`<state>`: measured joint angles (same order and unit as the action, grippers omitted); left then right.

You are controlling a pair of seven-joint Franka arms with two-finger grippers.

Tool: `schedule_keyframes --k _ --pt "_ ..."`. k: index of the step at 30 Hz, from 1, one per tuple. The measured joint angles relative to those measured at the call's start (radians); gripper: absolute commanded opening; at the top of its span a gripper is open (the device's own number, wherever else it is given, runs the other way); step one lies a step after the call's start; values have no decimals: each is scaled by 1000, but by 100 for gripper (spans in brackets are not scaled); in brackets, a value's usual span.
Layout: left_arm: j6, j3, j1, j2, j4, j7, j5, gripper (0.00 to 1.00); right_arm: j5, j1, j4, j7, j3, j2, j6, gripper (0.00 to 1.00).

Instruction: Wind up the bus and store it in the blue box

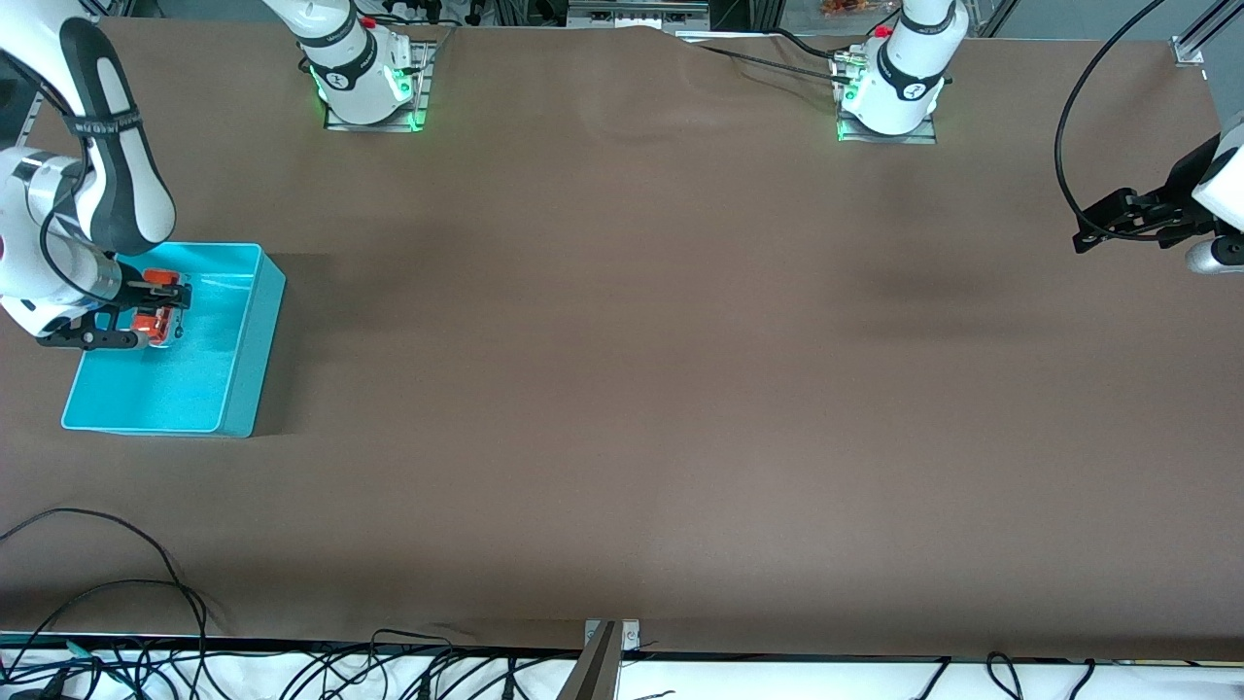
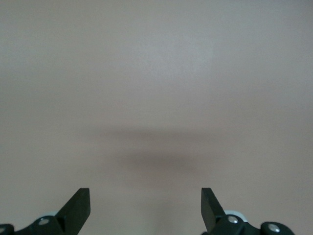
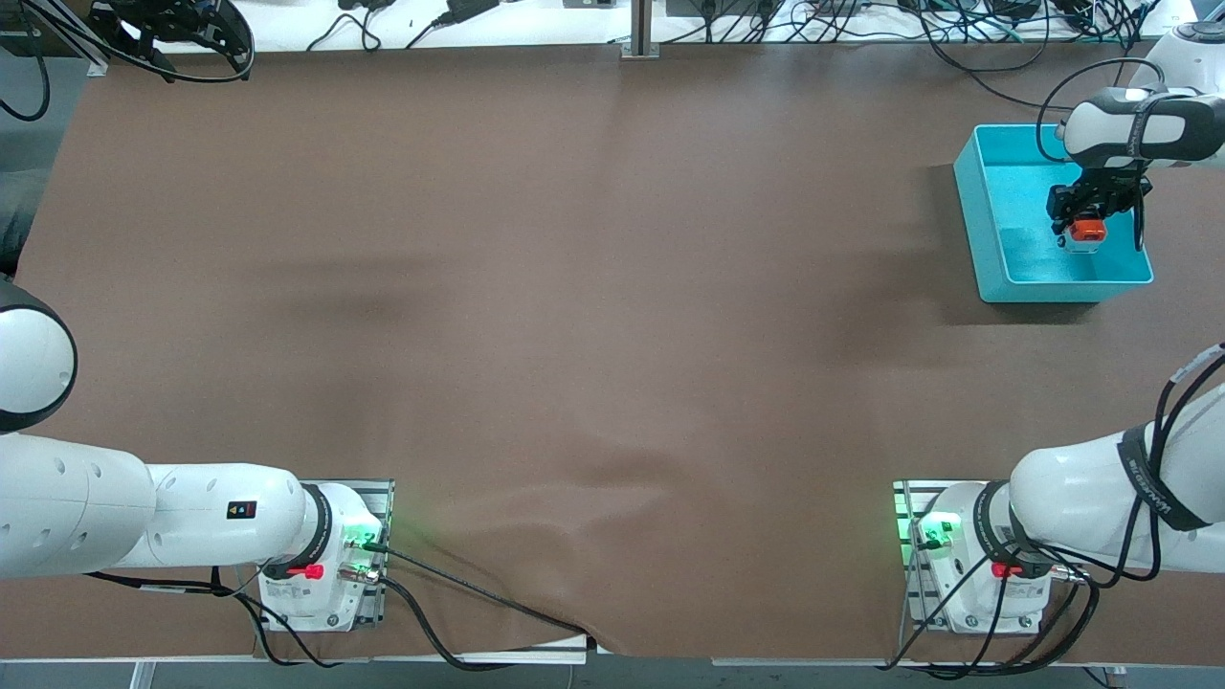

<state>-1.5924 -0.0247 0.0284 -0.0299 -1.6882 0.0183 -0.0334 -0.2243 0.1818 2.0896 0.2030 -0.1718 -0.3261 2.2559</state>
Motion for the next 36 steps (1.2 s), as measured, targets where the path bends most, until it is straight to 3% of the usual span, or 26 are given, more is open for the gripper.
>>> schedule_keyframes --k 11,17,19,20,22,24,36 --pt "0 0 0 0 0 0 0 100 -10 33 -39 1 1 -151 90 0" --pt "7 0 0 0 0 0 0 100 -12 40 -48 1 2 -181 112 0" --pt "13 0 0 0 0 0 0 100 -12 41 -48 1 2 -183 112 9" --pt "15 0 0 0 0 0 0 100 -12 42 -49 1 3 -183 112 22" --pt "18 0 0 0 0 0 0 100 -12 44 -49 1 5 -183 113 56" --pt "19 0 1 0 0 0 0 100 -12 47 -49 1 8 -183 113 100" --pt "21 0 19 0 0 0 12 100 -12 63 -49 0 18 -212 135 100"
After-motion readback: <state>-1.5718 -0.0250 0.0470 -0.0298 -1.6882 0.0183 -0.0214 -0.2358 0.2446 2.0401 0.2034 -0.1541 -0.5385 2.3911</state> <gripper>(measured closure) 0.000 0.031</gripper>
